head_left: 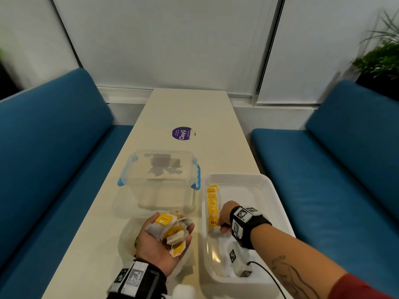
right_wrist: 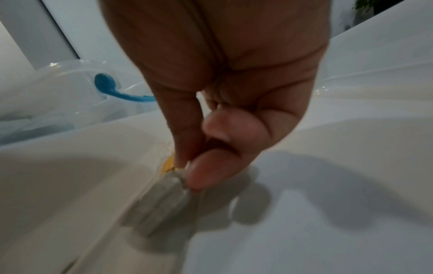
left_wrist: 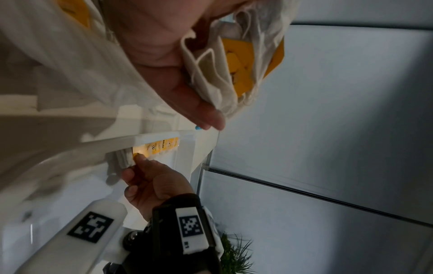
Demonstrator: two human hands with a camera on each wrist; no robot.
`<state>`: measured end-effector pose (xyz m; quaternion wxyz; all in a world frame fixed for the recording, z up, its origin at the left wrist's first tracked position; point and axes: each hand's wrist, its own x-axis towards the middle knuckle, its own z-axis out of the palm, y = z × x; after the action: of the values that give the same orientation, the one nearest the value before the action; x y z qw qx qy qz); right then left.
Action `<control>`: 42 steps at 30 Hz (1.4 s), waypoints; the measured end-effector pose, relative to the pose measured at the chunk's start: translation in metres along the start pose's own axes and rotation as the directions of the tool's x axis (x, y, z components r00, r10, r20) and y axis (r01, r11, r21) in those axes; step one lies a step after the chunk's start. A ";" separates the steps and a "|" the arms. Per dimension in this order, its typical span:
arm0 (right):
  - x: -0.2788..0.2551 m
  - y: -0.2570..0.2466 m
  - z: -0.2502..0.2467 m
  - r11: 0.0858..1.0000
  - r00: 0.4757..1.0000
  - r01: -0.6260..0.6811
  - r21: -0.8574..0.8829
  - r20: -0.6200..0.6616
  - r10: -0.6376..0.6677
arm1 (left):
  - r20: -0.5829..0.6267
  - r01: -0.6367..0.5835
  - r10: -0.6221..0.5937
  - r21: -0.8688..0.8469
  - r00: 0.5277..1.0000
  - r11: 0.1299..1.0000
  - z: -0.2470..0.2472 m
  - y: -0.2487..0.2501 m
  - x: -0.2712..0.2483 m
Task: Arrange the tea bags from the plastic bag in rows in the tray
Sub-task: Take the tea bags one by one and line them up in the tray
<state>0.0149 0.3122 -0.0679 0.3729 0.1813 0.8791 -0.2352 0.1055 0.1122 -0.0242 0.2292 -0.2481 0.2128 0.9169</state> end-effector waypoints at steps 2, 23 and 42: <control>0.003 -0.001 0.000 1.000 1.000 0.014 0.007 -0.022 -0.014 | 0.019 0.016 -0.015 -0.018 1.000 1.000 -0.005 0.001 0.000; -0.151 -0.045 0.007 0.811 0.774 0.580 -0.079 -0.255 -0.579 | -0.048 -0.026 0.037 0.207 0.998 0.978 0.031 -0.022 0.001; -0.148 -0.015 -0.011 0.525 0.741 0.658 0.541 -0.337 -0.581 | -0.118 0.054 -0.033 0.173 0.992 0.983 0.018 -0.017 -0.001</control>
<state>0.0983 0.2851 0.0530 0.1303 -0.0166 0.7732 -0.6204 0.1084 0.1349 -0.0141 0.2575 -0.2840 0.3002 0.8735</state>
